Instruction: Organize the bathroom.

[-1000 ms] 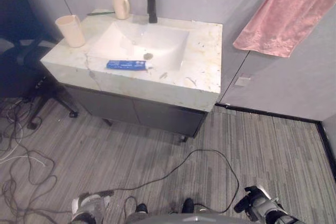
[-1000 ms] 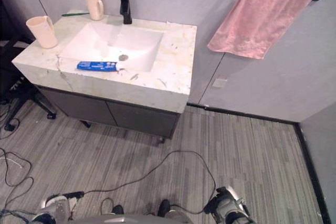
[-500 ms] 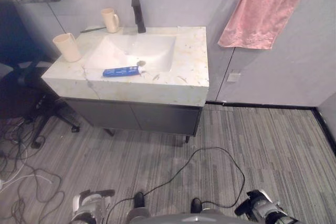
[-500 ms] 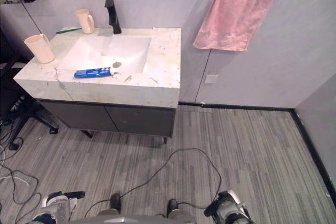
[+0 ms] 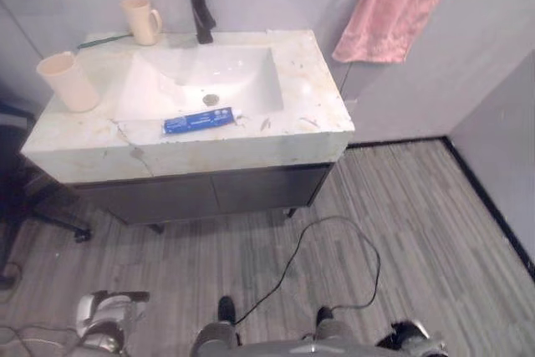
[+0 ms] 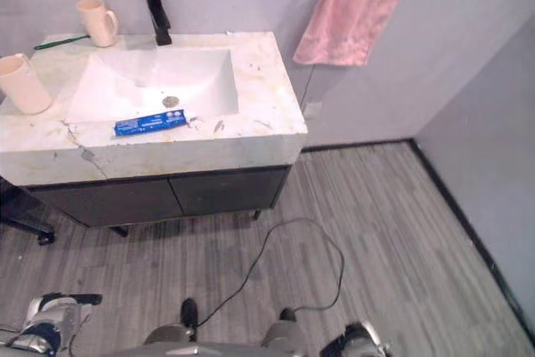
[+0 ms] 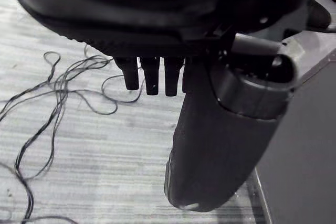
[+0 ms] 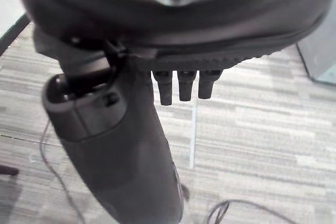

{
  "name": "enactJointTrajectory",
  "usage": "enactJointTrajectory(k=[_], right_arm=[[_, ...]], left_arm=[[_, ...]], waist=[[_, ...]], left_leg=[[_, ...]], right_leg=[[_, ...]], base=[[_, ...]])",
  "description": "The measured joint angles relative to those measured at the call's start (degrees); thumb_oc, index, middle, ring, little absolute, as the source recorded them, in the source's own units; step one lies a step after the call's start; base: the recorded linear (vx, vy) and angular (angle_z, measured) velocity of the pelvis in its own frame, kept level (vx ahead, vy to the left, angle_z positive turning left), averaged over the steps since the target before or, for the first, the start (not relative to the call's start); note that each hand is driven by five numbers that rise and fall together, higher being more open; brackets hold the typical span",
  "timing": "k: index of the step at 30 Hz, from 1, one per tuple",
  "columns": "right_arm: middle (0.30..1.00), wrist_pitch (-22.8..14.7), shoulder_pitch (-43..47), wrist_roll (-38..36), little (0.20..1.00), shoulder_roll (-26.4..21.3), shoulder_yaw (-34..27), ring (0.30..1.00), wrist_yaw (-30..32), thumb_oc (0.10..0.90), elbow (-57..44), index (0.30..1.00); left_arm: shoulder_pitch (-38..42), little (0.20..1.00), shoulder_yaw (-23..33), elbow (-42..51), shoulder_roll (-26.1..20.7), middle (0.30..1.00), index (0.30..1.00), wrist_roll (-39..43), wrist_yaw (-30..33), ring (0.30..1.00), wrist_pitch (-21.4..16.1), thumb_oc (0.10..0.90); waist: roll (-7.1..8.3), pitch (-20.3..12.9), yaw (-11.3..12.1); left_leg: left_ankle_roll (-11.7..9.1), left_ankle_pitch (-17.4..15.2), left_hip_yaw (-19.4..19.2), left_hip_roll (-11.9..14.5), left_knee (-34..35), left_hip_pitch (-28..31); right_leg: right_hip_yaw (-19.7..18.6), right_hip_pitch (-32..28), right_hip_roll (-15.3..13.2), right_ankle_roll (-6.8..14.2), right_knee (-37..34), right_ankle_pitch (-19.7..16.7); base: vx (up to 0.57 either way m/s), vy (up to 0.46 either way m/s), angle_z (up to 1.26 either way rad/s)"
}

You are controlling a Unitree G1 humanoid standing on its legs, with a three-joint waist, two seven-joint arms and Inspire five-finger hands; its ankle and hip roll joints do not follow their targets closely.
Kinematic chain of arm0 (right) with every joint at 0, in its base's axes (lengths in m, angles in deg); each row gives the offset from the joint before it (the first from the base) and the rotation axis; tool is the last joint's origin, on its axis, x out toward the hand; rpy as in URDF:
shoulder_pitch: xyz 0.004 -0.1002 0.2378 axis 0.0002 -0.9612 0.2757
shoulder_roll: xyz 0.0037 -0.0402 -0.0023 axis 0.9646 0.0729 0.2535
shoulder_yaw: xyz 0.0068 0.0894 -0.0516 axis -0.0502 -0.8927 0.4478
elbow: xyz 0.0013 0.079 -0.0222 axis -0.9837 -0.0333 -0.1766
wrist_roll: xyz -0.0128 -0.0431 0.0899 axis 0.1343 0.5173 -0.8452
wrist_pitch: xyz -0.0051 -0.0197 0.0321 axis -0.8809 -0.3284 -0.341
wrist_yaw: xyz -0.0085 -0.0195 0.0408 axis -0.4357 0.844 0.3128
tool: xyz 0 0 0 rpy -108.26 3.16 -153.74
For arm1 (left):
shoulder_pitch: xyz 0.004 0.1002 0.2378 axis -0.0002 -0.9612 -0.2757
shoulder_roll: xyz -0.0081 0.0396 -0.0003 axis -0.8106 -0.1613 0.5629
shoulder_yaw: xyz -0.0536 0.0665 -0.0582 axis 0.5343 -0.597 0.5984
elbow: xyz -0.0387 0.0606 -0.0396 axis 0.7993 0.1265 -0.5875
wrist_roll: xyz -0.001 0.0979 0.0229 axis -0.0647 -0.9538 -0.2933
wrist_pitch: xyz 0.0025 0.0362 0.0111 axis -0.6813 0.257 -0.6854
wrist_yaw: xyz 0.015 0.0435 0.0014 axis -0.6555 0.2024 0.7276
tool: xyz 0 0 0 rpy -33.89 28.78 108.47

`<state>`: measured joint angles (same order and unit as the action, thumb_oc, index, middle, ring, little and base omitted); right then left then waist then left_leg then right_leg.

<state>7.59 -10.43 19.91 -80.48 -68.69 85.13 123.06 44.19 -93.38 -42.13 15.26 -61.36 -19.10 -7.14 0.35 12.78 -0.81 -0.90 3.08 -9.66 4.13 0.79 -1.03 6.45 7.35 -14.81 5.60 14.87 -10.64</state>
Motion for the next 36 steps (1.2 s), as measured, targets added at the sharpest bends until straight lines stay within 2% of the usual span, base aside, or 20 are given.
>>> enactJointTrajectory(k=[1, 2, 3, 4, 5, 7, 8, 9, 13, 15, 16, 20, 21, 24, 27, 31, 32, 33, 35, 36], right_arm=[[0.9, -0.29, -0.18, 0.04, 0.9, 0.04, 0.08, 0.9, -0.04, 0.8, -0.4, 0.9], [0.9, -0.64, 0.09, 0.04, 0.9, 0.21, 0.16, 0.9, -0.49, 0.8, -0.87, 0.9], [0.9, -0.85, -0.02, 0.05, 0.9, 0.16, 0.15, 0.9, -0.71, 0.8, -0.85, 0.9], [0.9, -1.42, -0.1, 0.08, 0.9, 0.21, 0.19, 0.9, -0.99, 0.8, -1.09, 0.9], [0.9, -1.95, -0.23, 0.09, 0.9, 0.24, 0.19, 0.9, -1.1, 0.8, -0.82, 0.9], [0.9, -1.89, -1.9, 0.09, 0.9, 0.22, 0.15, 0.9, -1.34, 0.8, -0.22, 0.9], [0.9, -1.72, -3.61, 0.05, 0.9, 0.37, 0.25, 0.9, -1.72, 0.8, 0.31, 0.9], [0.9, -1.96, -4.71, 0.06, 0.9, 0.25, 0.22, 0.9, -1.83, 0.8, 0.61, 0.9], [0.9, -2.19, -5.06, -0.03, 0.9, -1.16, 0.2, 0.9, -1.26, 0.8, 0.19, 0.9], [0.9, -2.19, -4.36, -0.03, 0.9, -1.74, 0.2, 0.9, -1.15, 0.8, -0.11, 0.9], [0.9, -2.2, -3.89, -0.03, 0.9, -2.11, 0.19, 0.9, -1.08, 0.8, -0.21, 0.9], [0.9, -2.26, -3.42, -0.04, 0.9, -2.97, 0.11, 0.9, -1.05, 0.8, -0.79, 0.9], [0.9, -2.22, -3.49, -0.04, 0.9, -2.94, 0.13, 0.9, -1.09, 0.8, -0.82, 0.9], [0.9, -1.97, -3.85, -0.09, 0.9, -2.78, 0.15, 0.9, -1.2, 0.8, -0.9, 0.9], [0.9, -0.97, -5.17, -0.11, 0.9, -2.9, 0.06, 0.9, -1.25, 0.8, -0.84, 0.9], [0.9, -0.6, -6.51, -0.14, 0.9, -2.84, 0.15, 0.9, -1.72, 0.8, -0.86, 0.9], [0.9, -0.34, -6.73, -0.19, 0.9, -2.76, 0.17, 0.9, -2.3, 0.8, -0.86, 0.9], [0.9, -0.31, -6.82, -0.39, 0.9, -2.75, 0.1, 0.9, -2.41, 0.8, -0.85, 0.9], [0.9, -0.37, -6.75, -0.43, 0.9, -2.62, 0.13, 0.9, -2.42, 0.8, -0.97, 0.9], [0.9, -0.27, -6.49, -0.42, 0.9, -2.54, 0.18, 0.9, -2.45, 0.8, -0.99, 0.9]], left_arm=[[-0.03, 0.9, 0.02, 0.16, 0.39, 0.9, 0.9, 0.04, 0.17, 0.9, 0.39, 0.8], [-1.81, 0.9, 0.24, 1.41, 0.86, 0.9, 0.9, 0.07, 0.96, 0.9, 0.9, 0.8], [-2.44, 0.9, 0.43, 1.59, 1.02, 0.9, 0.9, 0.21, 1.67, 0.9, 0.94, 0.8], [-3.16, 0.9, 1.92, 1.54, 1.12, 0.9, 0.9, 0.92, 3.09, 0.9, 0.96, 0.8], [-3.98, 0.9, 2.35, 1.23, 1.15, 0.9, 0.9, 2.15, 4.02, 0.9, 0.52, 0.8], [-3.98, 0.9, 3.11, 0.9, 1.89, 0.9, 0.9, 5.27, 5.12, 0.9, -1.49, 0.8], [-4.39, 0.9, 6.46, 0.88, 2.84, 0.9, 0.9, 7.87, 6.15, 0.9, -3.39, 0.8], [-4.41, 0.9, 6.96, 0.51, 2.98, 0.9, 0.9, 11.39, 6.94, 0.9, -4.17, 0.8], [-6.67, 0.9, 11.52, -0.49, 4.82, 0.9, 0.9, 19.39, 9.92, 0.9, -5.58, 0.8], [-6.64, 0.9, 14.37, -0.58, 4.87, 0.9, 0.9, 26.17, 12.71, 0.9, -8.46, 0.8], [-6.32, 0.9, 17.29, -0.57, 4.77, 0.9, 0.9, 29.91, 14.51, 0.9, -11.43, 0.8], [-5.49, 0.9, 22.72, 0.18, 3.91, 0.9, 0.9, 37.68, 18.31, 0.9, -21.28, 0.8], [-5.42, 0.9, 24.83, 1.31, 2.94, 0.9, 0.9, 38.98, 20.05, 0.9, -24.93, 0.8], [-5.47, 0.9, 27.21, 6.74, -1.56, 0.9, 0.9, 40.05, 24.97, 0.9, -31.68, 0.8], [-5.2, 0.9, 30.22, 15.88, -7.79, 0.9, 0.9, 36.89, 32.33, 0.9, -36.24, 0.8], [-4.08, 0.9, 33.81, 29.85, -12.95, 0.9, 0.9, 27.27, 40.3, 0.9, -36.16, 0.8], [-3.97, 0.9, 34.62, 38.14, -15.31, 0.9, 0.9, 22.3, 43.74, 0.9, -33.75, 0.8], [-3.82, 0.9, 34.58, 42.79, -17.56, 0.9, 0.9, 17.37, 45.55, 0.9, -32.7, 0.8], [-3.35, 0.9, 36.22, 52.14, -20.22, 0.9, 0.9, 12.83, 48.1, 0.9, -27.27, 0.8], [-1.86, 0.9, 36.22, 56.23, -22.83, 0.9, 0.9, 7.08, 48.42, 0.9, -24.87, 0.8]], waist=[[-0.48, -0.1, -0.65], [-1.33, -0.83, -0.83], [-1.48, -1.15, -0.71], [-0.79, -1.65, -0.62], [0.06, -2.15, -1.04], [1.63, -3.07, -2.33], [2.94, -4.12, -2.3], [3.77, -4.93, -2.27], [2.79, -5.64, -0.94], [2.53, -5.69, -0.83], [2.36, -5.85, -0.95], [1.25, -6.11, -0.92], [1.02, -6.36, -0.91], [0.34, -6.06, -0.73], [-0.03, -5.96, -0.59], [-0.27, -5.88, 0.64], [-0.2, -5.8, 0.96], [-0.03, -5.81, 0.98], [0.03, -5.8, 1.23], [0.23, -5.96, 1.59]], left_leg=[[0.5, 0.34, -0.47, -0.24, 1.26, 0.87], [0.43, 0.35, -2.29, -0.11, 4.48, 2.93], [0.17, 0.45, -2.57, 0.06, 4.45, 2.89], [-0.12, 0.74, -2.58, -0.38, 4.42, 2.79], [-0.12, 0.75, -2.27, -1.02, 4.44, 2.42], [-0.13, 0.74, -0.2, -1.86, 4.45, 2.18], [-0.57, 0.72, 1.42, -2.19, 4.4, 2.51], [-1.0, 1.04, 2.46, -2.17, 4.21, 2.83], [-2.05, 1.62, 3.46, 0.54, 4.16, 4.04], [-2.92, 2.25, 4.11, 1.16, 4.14, 4.57], [-2.98, 2.28, 4.65, 1.54, 4.14, 4.79], [-3.6, 1.82, 4.94, 1.91, 4.17, 5.45], [-3.93, 1.59, 4.98, 2.05, 4.19, 5.47], [-4.1, 1.46, 5.45, 2.42, 4.21, 5.44], [-4.13, 1.28, 6.26, 2.65, 4.24, 5.48], [-4.22, 1.04, 6.81, 2.69, 4.37, 5.37], [-4.23, 1.05, 7.37, 2.66, 4.38, 5.4], [-4.24, 1.05, 7.61, 2.56, 4.36, 5.45], [-4.56, 1.19, 7.7, 2.55, 4.26, 5.45], [-4.66, 1.26, 7.73, 2.51, 4.24, 5.61]], right_leg=[[0.68, 1.81, -0.34, 0.57, 2.64, 0.83], [2.1, 2.45, 1.14, 2.37, 0.16, 3.61], [2.28, 2.29, 2.54, 3.32, -3.85, 4.54], [1.59, 1.59, 3.88, 4.29, -10.73, 4.84], [0.67, 1.38, 4.25, 4.3, -12.26, 4.84], [-0.24, -0.87, 5.49, 3.87, -13.42, 4.87], [-0.62, -3.8, 6.5, 3.33, -15.26, 4.94], [-0.93, -5.73, 7.15, 0.17, -17.7, 2.63], [-0.12, -8.33, 9.99, -1.53, -19.58, 2.69], [0.6, -9.19, 10.79, -2.21, -19.52, 3.33], [1.1, -9.68, 11.1, -2.35, -19.53, 3.73], [1.37, -10.57, 11.45, -2.58, -19.83, 4.69], [1.42, -10.62, 11.57, -2.56, -19.82, 4.77], [2.04, -10.92, 11.89, -2.79, -19.82, 4.93], [3.04, -11.66, 12.1, -3.13, -19.83, 5.31], [3.63, -11.9, 12.11, -3.41, -19.82, 5.5], [4.34, -12.36, 12.05, -3.34, -19.82, 5.65], [4.49, -12.52, 12.0, -3.19, -19.82, 5.76], [4.65, -12.59, 11.98, -3.2, -19.81, 5.82], [4.75, -12.82, 11.92, -3.04, -19.81, 5.92]], base=[[0.11, -0.071, -0.58], [0.07, -0.117, -0.5], [0.07, -0.151, -0.7], [0.05, -0.114, -0.35], [0.09, -0.141, 0.15], [0.09, -0.107, 0.74], [0.12, -0.1, 0.82], [0.12, -0.099, 0.61], [0.08, -0.05, 0.07], [0.05, -0.043, 0.15], [0.03, -0.025, 0.15], [0.03, -0.034, 0.05], [0.03, -0.031, 0.04], [0.05, -0.038, 0.11], [0.05, -0.035, 0.16], [0.06, -0.053, 0.1], [0.07, -0.069, 0.19], [0.06, -0.054, 0.16], [0.07, -0.056, 0.06], [0.05, -0.042, 0.06]])
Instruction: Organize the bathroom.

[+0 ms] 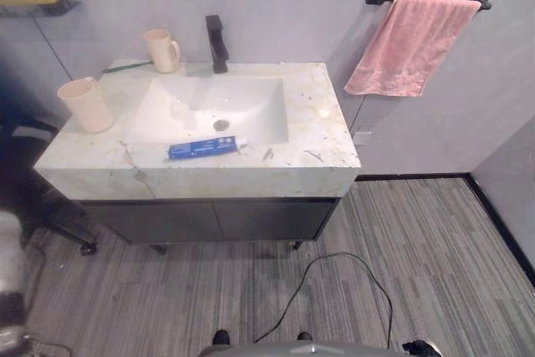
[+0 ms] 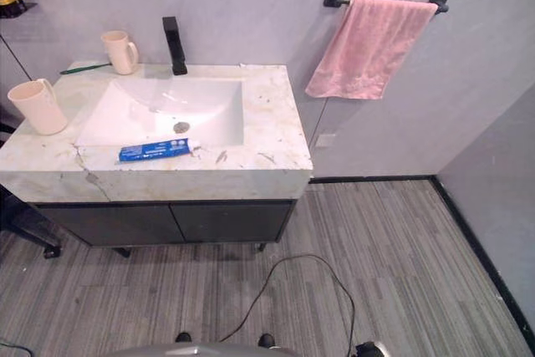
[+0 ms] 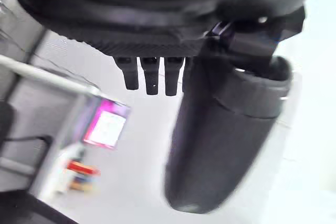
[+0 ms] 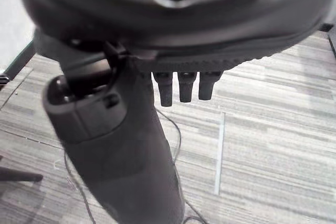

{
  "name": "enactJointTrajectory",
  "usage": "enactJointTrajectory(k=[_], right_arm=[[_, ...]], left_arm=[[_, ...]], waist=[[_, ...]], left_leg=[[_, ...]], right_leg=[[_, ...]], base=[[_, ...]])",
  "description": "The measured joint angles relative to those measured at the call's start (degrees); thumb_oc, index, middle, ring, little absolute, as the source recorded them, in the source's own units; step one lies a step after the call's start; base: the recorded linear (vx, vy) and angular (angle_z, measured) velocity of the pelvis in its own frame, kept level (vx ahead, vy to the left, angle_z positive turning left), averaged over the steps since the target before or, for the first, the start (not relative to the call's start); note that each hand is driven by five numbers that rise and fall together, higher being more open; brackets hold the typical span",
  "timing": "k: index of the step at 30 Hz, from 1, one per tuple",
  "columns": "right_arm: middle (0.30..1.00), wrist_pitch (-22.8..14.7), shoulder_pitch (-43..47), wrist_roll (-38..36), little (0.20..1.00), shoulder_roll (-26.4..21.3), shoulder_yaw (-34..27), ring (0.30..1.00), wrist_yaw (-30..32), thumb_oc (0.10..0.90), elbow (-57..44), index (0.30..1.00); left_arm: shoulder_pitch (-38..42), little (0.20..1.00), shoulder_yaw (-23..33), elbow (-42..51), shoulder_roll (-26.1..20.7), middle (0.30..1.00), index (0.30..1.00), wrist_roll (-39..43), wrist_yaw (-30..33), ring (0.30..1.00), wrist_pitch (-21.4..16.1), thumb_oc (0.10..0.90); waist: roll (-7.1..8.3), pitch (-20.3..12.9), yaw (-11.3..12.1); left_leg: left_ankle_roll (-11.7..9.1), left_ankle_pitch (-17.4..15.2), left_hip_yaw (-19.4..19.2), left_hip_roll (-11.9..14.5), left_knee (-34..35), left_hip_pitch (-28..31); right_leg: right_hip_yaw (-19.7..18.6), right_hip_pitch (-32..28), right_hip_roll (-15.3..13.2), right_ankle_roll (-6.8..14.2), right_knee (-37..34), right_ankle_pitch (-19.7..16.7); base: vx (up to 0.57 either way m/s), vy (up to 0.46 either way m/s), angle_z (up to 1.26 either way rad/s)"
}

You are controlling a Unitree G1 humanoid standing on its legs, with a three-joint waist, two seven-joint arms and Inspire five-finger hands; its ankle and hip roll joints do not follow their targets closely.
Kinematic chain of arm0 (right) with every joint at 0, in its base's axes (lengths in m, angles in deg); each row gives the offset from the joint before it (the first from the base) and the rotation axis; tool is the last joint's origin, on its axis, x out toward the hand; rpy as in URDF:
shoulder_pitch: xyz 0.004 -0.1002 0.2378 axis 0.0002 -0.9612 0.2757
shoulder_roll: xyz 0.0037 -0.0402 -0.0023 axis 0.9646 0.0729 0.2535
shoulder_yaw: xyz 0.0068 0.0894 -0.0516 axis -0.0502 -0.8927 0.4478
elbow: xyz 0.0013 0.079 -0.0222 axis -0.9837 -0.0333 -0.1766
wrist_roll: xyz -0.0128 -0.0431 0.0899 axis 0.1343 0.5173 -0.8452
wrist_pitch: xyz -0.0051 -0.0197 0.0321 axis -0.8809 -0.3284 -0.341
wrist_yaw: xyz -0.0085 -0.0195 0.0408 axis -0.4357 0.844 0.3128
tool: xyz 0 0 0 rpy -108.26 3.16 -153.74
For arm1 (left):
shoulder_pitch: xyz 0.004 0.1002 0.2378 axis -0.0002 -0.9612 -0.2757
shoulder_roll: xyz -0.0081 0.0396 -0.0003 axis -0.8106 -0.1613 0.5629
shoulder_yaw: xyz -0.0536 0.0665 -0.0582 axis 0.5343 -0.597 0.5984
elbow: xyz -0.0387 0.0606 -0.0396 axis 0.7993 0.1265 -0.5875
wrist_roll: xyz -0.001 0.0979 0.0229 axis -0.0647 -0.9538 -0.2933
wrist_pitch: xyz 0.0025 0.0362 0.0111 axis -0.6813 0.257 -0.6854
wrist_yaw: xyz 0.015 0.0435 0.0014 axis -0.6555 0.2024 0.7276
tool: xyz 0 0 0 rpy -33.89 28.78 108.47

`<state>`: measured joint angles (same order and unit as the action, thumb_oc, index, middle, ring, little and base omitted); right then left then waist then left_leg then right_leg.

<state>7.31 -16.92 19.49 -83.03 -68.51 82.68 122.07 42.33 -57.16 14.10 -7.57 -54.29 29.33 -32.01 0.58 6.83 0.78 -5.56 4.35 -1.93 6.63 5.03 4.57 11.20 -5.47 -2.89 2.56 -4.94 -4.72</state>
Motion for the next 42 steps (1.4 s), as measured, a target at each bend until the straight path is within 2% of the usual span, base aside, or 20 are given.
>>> enactJointTrajectory(k=[3, 4, 5, 7, 9, 10, 16, 17, 18, 19, 20, 23, 24, 26, 27, 28, 31, 32, 36, 42], right_arm=[[0.9, 0.02, 0.14, 0.0, 0.9, 0.2, -0.05, 0.9, -0.05, 0.8, -0.02, 0.9], [0.9, 0.16, 0.22, 0.01, 0.9, 0.25, -0.03, 0.9, -0.11, 0.8, -0.15, 0.9], [0.9, 0.44, 0.39, 0.02, 0.9, 0.27, -0.02, 0.9, -0.17, 0.8, -0.26, 0.9], [0.9, 0.52, 0.24, 0.09, 0.9, 0.39, 0.15, 0.9, -0.5, 0.8, -0.4, 0.9], [0.9, 0.64, 0.4, 0.16, 0.9, 0.4, 0.15, 0.9, -0.68, 0.8, -0.43, 0.9], [0.9, 0.77, 0.52, 0.4, 0.9, 0.4, 0.2, 0.9, -0.98, 0.8, -0.29, 0.9], [0.9, 2.24, 2.08, 0.4, 0.9, 0.4, 0.86, 0.9, -1.87, 0.8, 1.82, 0.9], [0.9, 2.22, 2.37, 0.4, 0.9, 0.4, 1.15, 0.9, -2.18, 0.8, 2.56, 0.9], [0.9, 2.34, 2.62, 0.4, 0.9, 0.35, 2.34, 0.9, -2.69, 0.8, 3.55, 0.9], [0.9, 2.34, 2.62, 0.4, 0.9, 0.35, 2.34, 0.9, -2.69, 0.8, 3.55, 0.9], [0.9, 2.74, 3.25, 0.39, 0.9, 0.29, 2.91, 0.9, -3.17, 0.8, 3.74, 0.9], [0.9, 2.86, 4.44, 0.37, 0.9, 0.09, 3.71, 0.9, -3.43, 0.8, 3.69, 0.9], [0.9, 2.89, 4.88, 0.34, 0.9, 0.04, 4.12, 0.9, -3.61, 0.8, 3.6, 0.9], [0.9, 2.95, 5.71, 0.32, 0.9, 0.01, 4.46, 0.9, -3.7, 0.8, 3.61, 0.9], [0.9, 2.94, 5.9, 0.31, 0.9, -0.02, 4.5, 0.9, -3.7, 0.8, 3.63, 0.9], [0.9, 2.96, 6.03, 0.29, 0.9, -0.08, 4.6, 0.9, -3.7, 0.8, 3.65, 0.9], [0.9, 3.12, 6.43, 0.07, 0.9, -0.28, 4.62, 0.9, -3.7, 0.8, 3.66, 0.9], [0.9, 3.2, 6.64, -0.02, 0.9, -0.38, 4.63, 0.9, -3.69, 0.8, 3.67, 0.9], [0.9, 3.24, 7.1, -0.07, 0.9, -0.45, 4.63, 0.9, -3.65, 0.8, 3.66, 0.9], [0.9, 3.46, 6.97, -0.13, 0.9, -0.47, 4.59, 0.9, -3.49, 0.8, 5.22, 0.9]], left_arm=[[1.58, 0.9, 0.14, 6.5, -4.24, 0.9, 0.9, -7.53, -0.46, 0.9, 5.3, 0.8], [2.5, 0.9, 0.22, 9.28, -5.25, 0.9, 0.9, -10.69, -2.36, 0.9, 8.39, 0.8], [2.82, 0.9, 0.21, 10.29, -6.05, 0.9, 0.9, -13.48, -4.07, 0.9, 9.7, 0.8], [3.92, 0.9, -0.06, 12.1, -8.43, 0.9, 0.9, -17.57, -12.51, 0.9, 13.47, 0.8], [4.64, 0.9, -0.79, 12.1, -10.87, 0.9, 0.9, -19.1, -18.67, 0.9, 14.7, 0.8], [5.38, 0.9, -2.32, 12.05, -13.52, 0.9, 0.9, -19.91, -25.28, 0.9, 15.82, 0.8], [8.23, 0.9, -15.09, 13.35, -26.77, 0.9, 0.9, -18.07, -51.64, 0.9, 17.3, 0.8], [9.78, 0.9, -17.47, 13.98, -27.69, 0.9, 0.9, -17.53, -54.73, 0.9, 17.34, 0.8], [15.51, 0.9, -23.4, 14.36, -28.23, 0.9, 0.9, -15.77, -60.36, 0.9, 17.72, 0.8], [15.51, 0.9, -23.4, 14.36, -28.23, 0.9, 0.9, -15.77, -60.36, 0.9, 17.72, 0.8], [22.89, 0.9, -32.59, 14.66, -30.45, 0.9, 0.9, -14.37, -69.22, 0.9, 18.31, 0.8], [28.98, 0.9, -40.93, 14.5, -30.89, 0.9, 0.9, -13.32, -79.01, 0.9, 19.21, 0.8], [34.19, 0.9, -47.34, 13.21, -31.0, 0.9, 0.9, -13.32, -82.65, 0.9, 19.46, 0.8], [38.97, 0.9, -54.28, 10.21, -31.0, 0.9, 0.9, -13.32, -88.54, 0.9, 19.31, 0.8], [39.74, 0.9, -55.79, 9.0, -30.98, 0.9, 0.9, -13.33, -90.08, 0.9, 19.34, 0.8], [43.2, 0.9, -60.37, 6.03, -30.98, 0.9, 0.9, -13.34, -93.12, 0.9, 19.45, 0.8], [45.97, 0.9, -64.87, -0.16, -30.97, 0.9, 0.9, -13.45, -98.18, 0.9, 20.1, 0.8], [49.04, 0.9, -68.85, -3.69, -30.93, 0.9, 0.9, -13.71, -100.66, 0.9, 20.49, 0.8], [49.55, 0.9, -71.42, -9.18, -30.89, 0.9, 0.9, -14.32, -104.76, 0.9, 21.36, 0.8], [49.56, 0.9, -72.8, -11.52, -29.33, 0.9, 0.9, -16.24, -112.0, 0.9, 22.41, 0.8]], waist=[[-0.13, -0.07, 0.0], [-0.22, -0.01, 0.09], [-0.49, -0.01, 0.05], [-0.75, 0.0, -0.15], [-0.78, 0.02, -0.31], [-0.85, 0.03, -0.75], [-1.39, 0.34, -1.22], [-1.58, 0.44, -1.3], [-1.86, 0.61, -1.1], [-1.86, 0.61, -1.1], [-2.5, 0.84, -1.45], [-3.84, 0.56, -2.94], [-4.43, 0.62, -3.13], [-5.53, 0.67, -4.44], [-5.86, 0.62, -4.55], [-6.31, 0.68, -4.66], [-6.9, 0.74, -5.27], [-6.89, 0.74, -5.28], [-6.84, 0.79, -5.44], [-6.77, 0.86, -4.38]], left_leg=[[-0.14, 0.07, -0.15, -0.02, -0.01, 0.1], [-0.18, 0.1, -0.19, -0.03, -0.03, 0.15], [-0.28, 0.18, -0.3, -0.02, -0.03, 0.36], [-0.37, 0.18, -0.78, 0.02, -0.03, 1.16], [-0.4, 0.16, -0.87, 0.04, -0.03, 1.19], [-0.41, 0.16, -0.91, 0.02, -0.04, 1.2], [-0.47, 0.16, -2.19, -0.06, -0.04, 1.78], [-0.47, 0.16, -2.37, -0.06, -0.04, 1.83], [-0.47, 0.16, -2.42, -0.06, -0.05, 1.77], [-0.47, 0.16, -2.42, -0.06, -0.05, 1.77], [-0.48, 0.16, -2.63, -0.06, -0.04, 1.74], [-0.51, 0.17, -2.99, -0.08, -0.04, 1.33], [-0.59, 0.24, -3.15, -0.09, -0.04, 0.89], [-0.62, 0.26, -3.27, -0.1, -0.05, 0.83], [-0.62, 0.26, -3.39, -0.08, -0.05, 0.85], [-0.62, 0.26, -3.57, -0.02, -0.05, 0.85], [-0.63, 0.27, -3.74, 0.02, -0.05, 0.8], [-0.64, 0.27, -3.73, 0.0, -0.05, 0.72], [-0.65, 0.28, -3.71, -0.12, -0.06, 0.66], [-1.05, 0.61, -2.97, -0.23, -0.06, -0.18]], right_leg=[[-0.01, -0.03, -0.02, 0.06, -0.02, 0.04], [0.02, -0.03, -0.02, 0.0, 0.03, -0.02], [-0.07, -0.11, -0.03, -0.06, 0.05, -0.06], [-0.34, -0.77, 0.03, 0.16, 0.0, 0.11], [-0.39, -0.75, 0.08, 0.18, 0.01, 0.12], [-0.41, -0.74, 0.07, 0.16, 0.06, 0.11], [-1.74, -0.66, -0.12, 0.28, 0.28, 0.04], [-1.87, -0.56, -0.11, 0.31, 0.27, 0.03], [-1.91, -0.51, -0.1, 0.37, 0.1, 0.01], [-1.91, -0.51, -0.1, 0.37, 0.1, 0.01], [-2.13, -0.37, -0.09, 0.49, 0.02, -0.09], [-2.48, 0.23, -0.08, 0.41, 0.28, -0.31], [-2.77, 0.66, 0.02, 0.31, 0.3, -0.56], [-2.77, 0.91, 0.14, 0.12, 0.31, -0.78], [-2.86, 1.04, 0.18, 0.04, 0.31, -0.86], [-2.98, 1.14, 0.28, 0.02, 0.31, -0.87], [-2.98, 1.25, 0.33, 0.01, 0.32, -0.87], [-2.91, 1.27, 0.31, 0.01, 0.32, -0.87], [-2.91, 1.29, 0.18, 0.04, 0.31, -0.83], [-2.33, 1.7, 0.09, 0.02, 0.31, -0.82]], base=[[0.06, -0.031, 0.01], [0.05, -0.016, -0.01], [0.06, -0.02, -0.04], [0.04, -0.013, -0.06], [0.01, -0.003, -0.02], [0.0, 0.0, 0.0], [-0.02, 0.003, -0.1], [-0.04, 0.001, -0.09], [-0.03, 0.002, -0.03], [-0.04, 0.004, -0.03], [-0.05, 0.007, -0.08], [-0.05, 0.009, -0.08], [-0.05, 0.013, -0.1], [-0.06, 0.03, -0.09], [-0.05, 0.031, -0.12], [-0.04, 0.029, -0.1], [-0.05, 0.03, 0.0], [-0.03, 0.018, 0.03], [-0.02, 0.006, 0.01], [-0.03, 0.016, 0.07]])
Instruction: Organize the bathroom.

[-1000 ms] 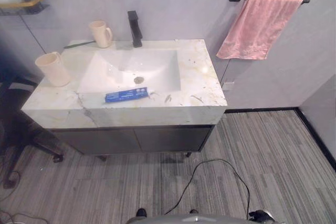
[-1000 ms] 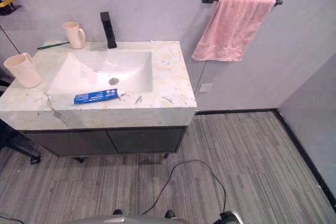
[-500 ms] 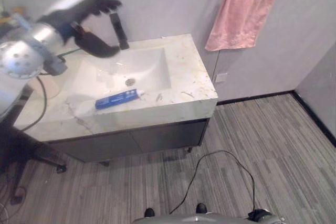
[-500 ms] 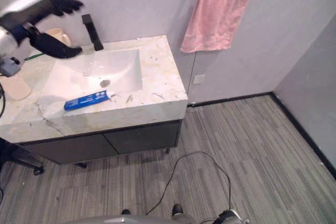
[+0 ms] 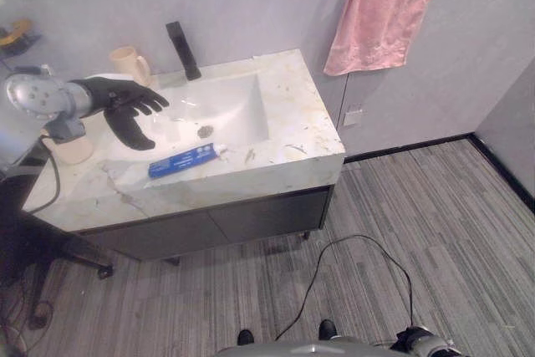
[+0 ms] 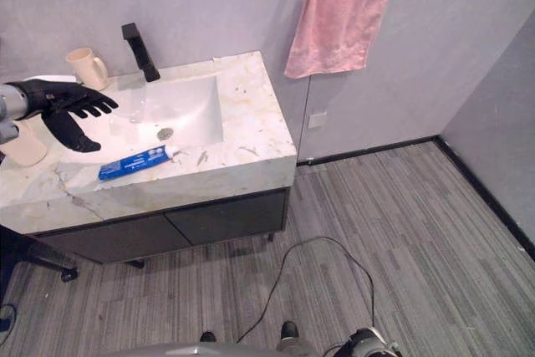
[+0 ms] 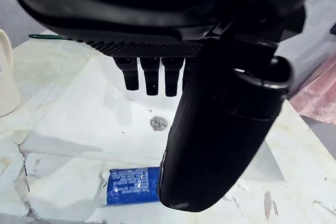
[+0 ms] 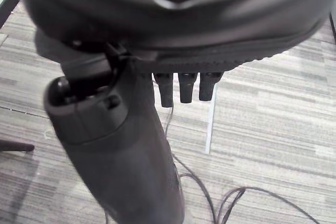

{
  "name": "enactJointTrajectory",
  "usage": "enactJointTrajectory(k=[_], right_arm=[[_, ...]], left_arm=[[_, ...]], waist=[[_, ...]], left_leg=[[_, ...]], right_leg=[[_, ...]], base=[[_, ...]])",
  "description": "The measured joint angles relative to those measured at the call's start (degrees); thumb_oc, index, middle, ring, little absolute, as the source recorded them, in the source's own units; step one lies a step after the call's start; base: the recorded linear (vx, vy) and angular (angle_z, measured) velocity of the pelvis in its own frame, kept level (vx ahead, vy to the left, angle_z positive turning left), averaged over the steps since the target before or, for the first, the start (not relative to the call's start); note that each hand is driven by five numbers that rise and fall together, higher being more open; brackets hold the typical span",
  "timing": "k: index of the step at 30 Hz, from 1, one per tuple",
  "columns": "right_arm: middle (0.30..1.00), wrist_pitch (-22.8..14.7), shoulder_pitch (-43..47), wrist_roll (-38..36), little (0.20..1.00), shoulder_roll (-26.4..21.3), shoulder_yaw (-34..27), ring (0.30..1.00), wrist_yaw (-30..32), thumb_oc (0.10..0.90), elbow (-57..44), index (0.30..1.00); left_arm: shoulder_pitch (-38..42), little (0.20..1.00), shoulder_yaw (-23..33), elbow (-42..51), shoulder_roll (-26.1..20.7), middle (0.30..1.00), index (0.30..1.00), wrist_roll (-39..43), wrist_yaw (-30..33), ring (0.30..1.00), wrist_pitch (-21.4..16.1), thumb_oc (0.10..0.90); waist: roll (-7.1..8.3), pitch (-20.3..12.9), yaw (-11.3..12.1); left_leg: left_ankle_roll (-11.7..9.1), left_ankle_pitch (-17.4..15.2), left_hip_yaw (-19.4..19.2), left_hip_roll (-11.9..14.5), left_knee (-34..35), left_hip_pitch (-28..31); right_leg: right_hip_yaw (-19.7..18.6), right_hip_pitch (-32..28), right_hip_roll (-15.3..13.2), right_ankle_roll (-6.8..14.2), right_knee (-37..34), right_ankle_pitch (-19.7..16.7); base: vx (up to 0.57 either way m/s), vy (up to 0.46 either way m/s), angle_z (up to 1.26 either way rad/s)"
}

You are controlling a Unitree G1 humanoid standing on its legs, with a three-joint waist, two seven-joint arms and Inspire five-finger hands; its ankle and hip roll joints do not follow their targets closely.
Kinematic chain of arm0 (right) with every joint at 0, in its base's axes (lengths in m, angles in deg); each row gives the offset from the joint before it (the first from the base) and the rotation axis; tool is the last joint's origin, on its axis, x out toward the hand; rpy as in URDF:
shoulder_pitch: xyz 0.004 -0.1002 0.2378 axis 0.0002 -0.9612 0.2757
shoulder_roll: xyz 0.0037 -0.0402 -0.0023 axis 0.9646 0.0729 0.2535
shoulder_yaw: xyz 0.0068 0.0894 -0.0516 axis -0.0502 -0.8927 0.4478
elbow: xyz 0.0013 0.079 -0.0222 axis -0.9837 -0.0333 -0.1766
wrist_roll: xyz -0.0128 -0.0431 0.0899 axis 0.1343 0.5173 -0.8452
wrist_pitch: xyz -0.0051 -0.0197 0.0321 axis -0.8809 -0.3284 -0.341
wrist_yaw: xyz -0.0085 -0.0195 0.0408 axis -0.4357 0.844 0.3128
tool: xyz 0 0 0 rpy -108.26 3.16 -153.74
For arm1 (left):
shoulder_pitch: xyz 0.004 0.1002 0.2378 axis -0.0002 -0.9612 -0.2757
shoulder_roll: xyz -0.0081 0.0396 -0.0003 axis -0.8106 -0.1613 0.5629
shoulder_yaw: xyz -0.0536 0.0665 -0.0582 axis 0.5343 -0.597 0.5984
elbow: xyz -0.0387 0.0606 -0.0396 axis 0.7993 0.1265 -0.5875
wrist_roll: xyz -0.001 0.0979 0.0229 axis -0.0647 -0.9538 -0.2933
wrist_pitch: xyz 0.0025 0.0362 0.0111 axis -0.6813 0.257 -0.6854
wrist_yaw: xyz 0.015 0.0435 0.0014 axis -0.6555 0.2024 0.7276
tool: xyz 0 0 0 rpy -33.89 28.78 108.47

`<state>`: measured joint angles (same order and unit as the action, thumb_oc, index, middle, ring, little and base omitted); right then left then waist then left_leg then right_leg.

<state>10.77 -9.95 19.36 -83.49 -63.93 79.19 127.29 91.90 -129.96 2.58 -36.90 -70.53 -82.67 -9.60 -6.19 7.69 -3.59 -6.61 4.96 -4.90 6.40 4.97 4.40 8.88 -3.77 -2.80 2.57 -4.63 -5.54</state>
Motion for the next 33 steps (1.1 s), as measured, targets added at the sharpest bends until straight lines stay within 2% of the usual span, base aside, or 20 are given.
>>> enactJointTrajectory(k=[8, 16, 21, 29, 33], right_arm=[[0.9, 1.07, 0.0, -0.02, 0.9, 0.0, -0.06, 0.9, 0.13, 0.8, 0.15, 0.9], [0.9, 0.72, 0.28, 0.0, 0.9, -0.01, -0.11, 0.9, 0.46, 0.8, 0.13, 0.9], [0.9, -0.06, 0.44, -0.02, 0.9, -0.17, -0.11, 0.9, 0.96, 0.8, 0.09, 0.9], [0.9, -1.08, 0.06, 0.02, 0.9, -1.43, -0.13, 0.9, 0.98, 0.8, 0.07, 0.9], [0.9, -1.81, 0.41, 0.0, 0.9, -2.33, -0.14, 0.9, 0.98, 0.8, -0.12, 0.9]], left_arm=[[-0.01, 0.9, -2.27, 1.12, 1.06, 0.9, 0.9, -0.52, -5.97, 0.9, 2.3, 0.8], [-0.03, 0.9, -2.25, 1.07, 2.58, 0.9, 0.9, -2.66, -6.13, 0.9, 3.61, 0.8], [-0.03, 0.9, -2.14, 0.77, 2.57, 0.9, 0.9, -4.71, -3.77, 0.9, 3.51, 0.8], [-0.02, 0.9, -1.0, -0.21, 2.57, 0.9, 0.9, -4.68, -1.92, 0.9, 3.7, 0.8], [0.0, 0.9, -0.88, -0.46, 2.53, 0.9, 0.9, -4.61, -2.07, 0.9, 5.33, 0.8]], waist=[[-0.09, 0.33, 0.0], [-0.72, 0.7, -0.12], [-1.56, 1.76, -0.09], [-1.56, 2.52, -0.78], [-1.32, 3.81, -1.31]], left_leg=[[-0.01, 0.01, -0.01, 0.0, 0.0, -0.1], [-0.01, 0.01, -0.07, -0.05, -0.02, -0.1], [-0.11, 0.08, -0.06, -0.01, -0.01, -0.29], [-0.2, 0.32, 0.26, -0.01, -0.05, -1.88], [-0.2, 0.33, 0.25, 0.04, -0.05, -1.94]], right_leg=[[0.01, 0.07, 0.0, 0.23, 0.0, 0.17], [0.0, 0.09, -0.05, 0.31, 0.0, 0.24], [0.05, 0.27, -0.02, 0.3, 0.0, 0.28], [0.36, 1.64, -0.03, 0.04, 0.02, 0.09], [0.4, 1.69, 0.02, 0.04, 0.02, 0.07]], base=[[0.0, 0.0, 0.0], [0.01, 0.009, 0.0], [0.0, 0.0, 0.0], [-0.02, -0.011, 0.02], [-0.03, -0.012, 0.0]])
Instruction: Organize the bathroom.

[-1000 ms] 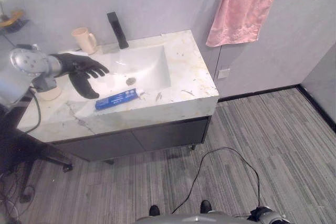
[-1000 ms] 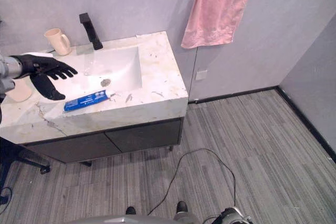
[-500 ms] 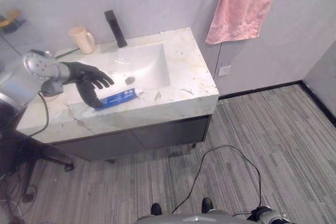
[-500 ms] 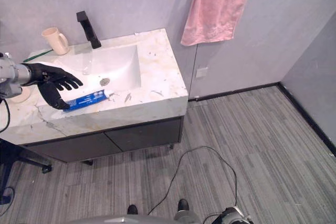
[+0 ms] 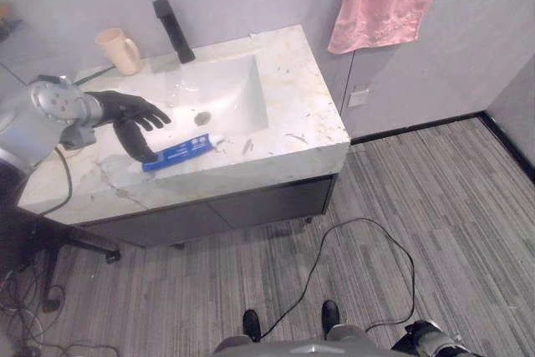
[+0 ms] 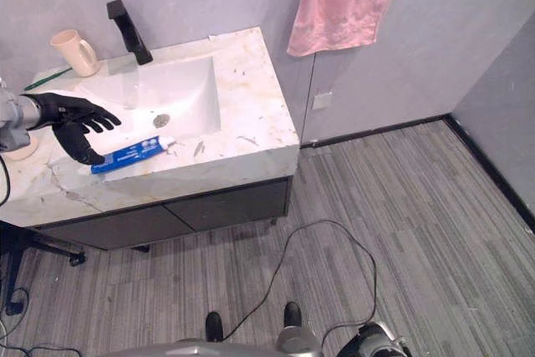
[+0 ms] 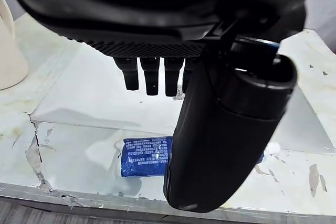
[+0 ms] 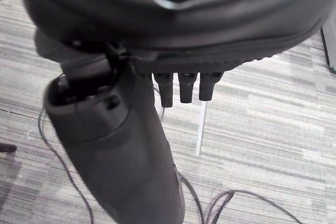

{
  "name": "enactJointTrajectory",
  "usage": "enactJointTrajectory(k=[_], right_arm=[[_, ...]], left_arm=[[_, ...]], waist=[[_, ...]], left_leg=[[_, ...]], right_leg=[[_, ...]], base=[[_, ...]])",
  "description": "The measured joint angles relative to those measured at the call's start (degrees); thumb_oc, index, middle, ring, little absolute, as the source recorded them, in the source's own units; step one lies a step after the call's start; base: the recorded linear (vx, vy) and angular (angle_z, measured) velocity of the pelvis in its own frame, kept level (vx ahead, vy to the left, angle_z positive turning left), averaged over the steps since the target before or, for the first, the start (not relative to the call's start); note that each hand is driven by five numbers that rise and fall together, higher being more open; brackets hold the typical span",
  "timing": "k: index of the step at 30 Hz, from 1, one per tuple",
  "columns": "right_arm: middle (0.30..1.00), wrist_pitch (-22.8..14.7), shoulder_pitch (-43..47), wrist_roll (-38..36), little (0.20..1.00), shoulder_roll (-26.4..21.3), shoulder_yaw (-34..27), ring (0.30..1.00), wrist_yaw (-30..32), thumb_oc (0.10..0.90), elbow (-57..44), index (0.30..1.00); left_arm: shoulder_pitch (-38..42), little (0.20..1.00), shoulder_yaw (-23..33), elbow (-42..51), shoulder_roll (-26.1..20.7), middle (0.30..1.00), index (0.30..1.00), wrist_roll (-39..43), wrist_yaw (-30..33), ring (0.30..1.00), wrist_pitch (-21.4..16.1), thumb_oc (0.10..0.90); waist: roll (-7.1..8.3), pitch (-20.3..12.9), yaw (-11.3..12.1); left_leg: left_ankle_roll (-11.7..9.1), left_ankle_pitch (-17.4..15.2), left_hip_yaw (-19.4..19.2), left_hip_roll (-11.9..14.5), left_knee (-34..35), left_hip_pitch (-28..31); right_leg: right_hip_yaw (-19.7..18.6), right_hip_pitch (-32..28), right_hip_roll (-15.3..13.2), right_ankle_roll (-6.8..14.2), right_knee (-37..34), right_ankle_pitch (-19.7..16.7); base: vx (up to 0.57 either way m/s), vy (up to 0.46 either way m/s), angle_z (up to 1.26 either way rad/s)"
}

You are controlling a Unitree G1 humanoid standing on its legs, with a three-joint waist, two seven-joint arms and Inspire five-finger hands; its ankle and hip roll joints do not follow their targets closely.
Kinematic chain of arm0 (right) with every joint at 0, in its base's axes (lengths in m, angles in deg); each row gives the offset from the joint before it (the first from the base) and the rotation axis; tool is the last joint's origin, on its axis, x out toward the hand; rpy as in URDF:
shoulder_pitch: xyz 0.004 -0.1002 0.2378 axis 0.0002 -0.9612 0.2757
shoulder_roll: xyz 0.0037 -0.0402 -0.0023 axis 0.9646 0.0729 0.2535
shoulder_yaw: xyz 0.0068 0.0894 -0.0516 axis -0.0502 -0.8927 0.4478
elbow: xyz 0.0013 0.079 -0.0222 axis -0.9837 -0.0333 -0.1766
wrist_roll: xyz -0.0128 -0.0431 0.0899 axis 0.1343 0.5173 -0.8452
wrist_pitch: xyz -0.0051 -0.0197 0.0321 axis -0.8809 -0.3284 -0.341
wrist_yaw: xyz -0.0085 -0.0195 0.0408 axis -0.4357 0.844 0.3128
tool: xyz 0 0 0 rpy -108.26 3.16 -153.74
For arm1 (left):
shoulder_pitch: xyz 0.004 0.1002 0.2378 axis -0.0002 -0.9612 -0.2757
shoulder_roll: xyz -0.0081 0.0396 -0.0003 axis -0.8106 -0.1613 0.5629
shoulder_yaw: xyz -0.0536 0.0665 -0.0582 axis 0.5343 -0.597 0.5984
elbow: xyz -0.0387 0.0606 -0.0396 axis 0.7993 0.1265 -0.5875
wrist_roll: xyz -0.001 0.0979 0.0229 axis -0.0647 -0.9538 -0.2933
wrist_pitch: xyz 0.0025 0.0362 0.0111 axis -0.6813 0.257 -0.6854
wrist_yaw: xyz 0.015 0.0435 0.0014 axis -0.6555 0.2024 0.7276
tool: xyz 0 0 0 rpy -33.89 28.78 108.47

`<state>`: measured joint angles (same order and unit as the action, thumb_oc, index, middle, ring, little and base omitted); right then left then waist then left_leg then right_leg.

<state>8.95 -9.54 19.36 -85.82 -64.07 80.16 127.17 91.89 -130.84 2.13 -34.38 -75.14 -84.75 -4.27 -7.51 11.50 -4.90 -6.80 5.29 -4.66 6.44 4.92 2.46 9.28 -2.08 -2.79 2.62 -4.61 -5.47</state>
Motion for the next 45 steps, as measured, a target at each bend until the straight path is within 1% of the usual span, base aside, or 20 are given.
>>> enactJointTrajectory(k=[5, 10, 14, 23, 30, 34, 36, 45], right_arm=[[0.9, -0.03, 0.41, -0.03, 0.9, -0.07, -0.02, 0.9, 0.0, 0.8, -0.44, 0.9], [0.9, 0.01, 0.92, -0.04, 0.9, -0.07, -0.07, 0.9, 0.01, 0.8, -0.51, 0.9], [0.9, 0.02, 0.98, -0.03, 0.9, -0.07, -0.1, 0.9, 0.01, 0.8, -0.51, 0.9], [0.9, 0.07, 1.03, -0.04, 0.9, -0.07, -0.1, 0.9, 0.01, 0.8, -0.79, 0.9], [0.9, 0.13, 0.98, -0.05, 0.9, -0.07, -0.1, 0.9, 0.06, 0.8, -2.04, 0.9], [0.9, 0.12, 0.94, -0.06, 0.9, -0.07, -0.1, 0.9, 0.07, 0.8, -2.04, 0.9], [0.9, 0.12, 0.92, -0.23, 0.9, -0.06, -0.1, 0.9, 0.08, 0.8, -2.03, 0.9], [0.9, -0.03, 0.79, -1.79, 0.9, -0.06, -0.14, 0.9, 0.19, 0.8, -2.07, 0.9]], left_arm=[[0.0, 0.9, 0.25, -0.37, -0.01, 0.9, 0.9, 0.0, -0.96, 0.9, 0.71, 0.8], [0.0, 0.9, 1.32, -1.82, -0.06, 0.9, 0.9, 0.0, -3.05, 0.9, 0.82, 0.8], [0.0, 0.9, 1.47, -2.54, -0.3, 0.9, 0.9, -0.01, -4.6, 0.9, 1.74, 0.8], [0.0, 0.9, 1.47, -2.95, -0.62, 0.9, 0.9, -0.01, -6.79, 0.9, 1.93, 0.8], [0.0, 0.9, 1.59, -2.86, -0.62, 0.9, 0.9, 0.01, -6.44, 0.9, 1.92, 0.8], [0.0, 0.9, 3.06, -2.14, -0.62, 0.9, 0.9, 0.01, -6.21, 0.9, 2.09, 0.8], [0.01, 0.9, 4.03, -1.35, -0.64, 0.9, 0.9, 0.02, -6.2, 0.9, 2.77, 0.8], [-0.01, 0.9, 4.74, -0.55, -0.64, 0.9, 0.9, 0.03, -6.2, 0.9, 3.25, 0.8]], waist=[[0.31, 1.27, 0.0], [0.61, 1.67, 0.09], [0.6, 1.69, 0.15], [0.5, 2.72, 0.11], [0.55, 2.8, 0.01], [0.61, 2.84, 0.06], [0.66, 2.88, 0.02], [0.73, 3.15, 0.03]], left_leg=[[0.0, 0.0, -0.02, -0.02, 0.0, -0.11], [0.0, 0.0, -0.02, -0.03, 0.0, -0.11], [-0.01, 0.0, -0.01, -0.07, 0.0, -0.08], [-0.14, 0.09, 0.02, -0.08, 0.0, -0.07], [-0.14, 0.09, -0.03, -0.08, 0.0, -0.06], [-0.14, 0.09, -0.03, -0.07, 0.0, -0.06], [-0.14, 0.09, -0.02, -0.08, 0.0, -0.05], [-0.16, 0.11, -0.03, -0.08, 0.0, -0.04]], right_leg=[[0.01, 0.13, -0.04, 0.01, 0.0, 0.01], [0.06, 0.11, -0.05, 0.01, 0.0, 0.02], [0.07, 0.06, -0.08, 0.02, 0.0, 0.02], [0.06, 0.04, -0.09, 0.02, -0.01, 0.02], [0.07, 0.04, -0.08, 0.02, -0.01, 0.02], [0.07, 0.03, -0.08, 0.02, -0.01, 0.02], [0.06, 0.02, -0.1, 0.02, -0.01, 0.02], [0.06, 0.01, -0.1, 0.01, 0.0, 0.01]], base=[[0.0, 0.0, 0.0], [0.0, 0.0, 0.0], [0.0, 0.0, 0.0], [0.0, 0.0, 0.0], [0.0, 0.0, 0.0], [0.0, 0.0, 0.0], [0.0, 0.0, 0.0], [-0.02, 0.003, 0.0]])
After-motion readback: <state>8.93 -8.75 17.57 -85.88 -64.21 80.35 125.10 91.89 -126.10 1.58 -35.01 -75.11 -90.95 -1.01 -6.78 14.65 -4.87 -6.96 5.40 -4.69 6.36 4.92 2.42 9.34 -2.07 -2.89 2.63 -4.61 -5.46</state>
